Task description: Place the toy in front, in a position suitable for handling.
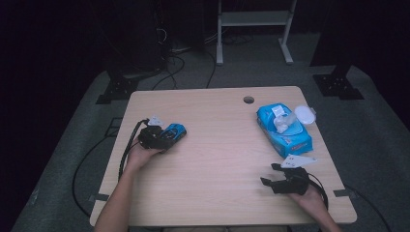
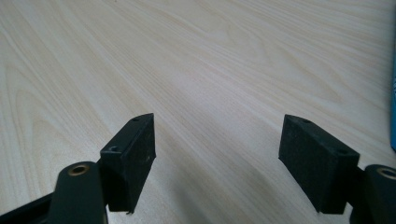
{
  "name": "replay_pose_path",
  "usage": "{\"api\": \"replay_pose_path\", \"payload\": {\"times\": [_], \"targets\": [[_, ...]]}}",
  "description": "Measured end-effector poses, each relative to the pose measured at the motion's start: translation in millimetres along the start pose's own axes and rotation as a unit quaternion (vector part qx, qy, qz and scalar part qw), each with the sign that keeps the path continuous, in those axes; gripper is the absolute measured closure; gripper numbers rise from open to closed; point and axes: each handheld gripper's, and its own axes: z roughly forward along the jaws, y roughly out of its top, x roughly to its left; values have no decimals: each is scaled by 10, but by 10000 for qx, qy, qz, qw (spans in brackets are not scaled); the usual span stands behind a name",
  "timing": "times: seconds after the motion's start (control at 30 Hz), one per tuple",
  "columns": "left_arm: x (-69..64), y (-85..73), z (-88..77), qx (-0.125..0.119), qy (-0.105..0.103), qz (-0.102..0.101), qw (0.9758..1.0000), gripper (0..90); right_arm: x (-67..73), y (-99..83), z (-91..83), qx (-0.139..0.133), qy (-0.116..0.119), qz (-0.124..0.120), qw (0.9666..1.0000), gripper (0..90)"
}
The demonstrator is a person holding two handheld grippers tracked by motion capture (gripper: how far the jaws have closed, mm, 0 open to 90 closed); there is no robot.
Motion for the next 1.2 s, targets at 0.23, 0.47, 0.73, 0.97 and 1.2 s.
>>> {"api": "replay_pose_path", "payload": {"times": [0.23, 0.47, 0.73, 0.97, 1.2], "targets": [[-233, 164, -100, -171, -229, 468, 9985, 281, -23, 7, -28, -79, -49, 40, 9999, 261], [-637, 328, -58, -328, -642, 975, 9926, 281, -30, 9, -46, -125, -83, 55, 9999, 261], [-1078, 472, 95, -311, -1099, 1385, 9838, 281, -42, 14, -72, -182, -118, 74, 9997, 261], [-1388, 553, 280, -275, -1429, 1594, 9764, 281, -57, 9, -102, -239, -136, 65, 9996, 261], [-1595, 547, 425, -200, -1605, 1680, 9724, 281, -62, 8, -115, -257, -151, 81, 9995, 261]]}}
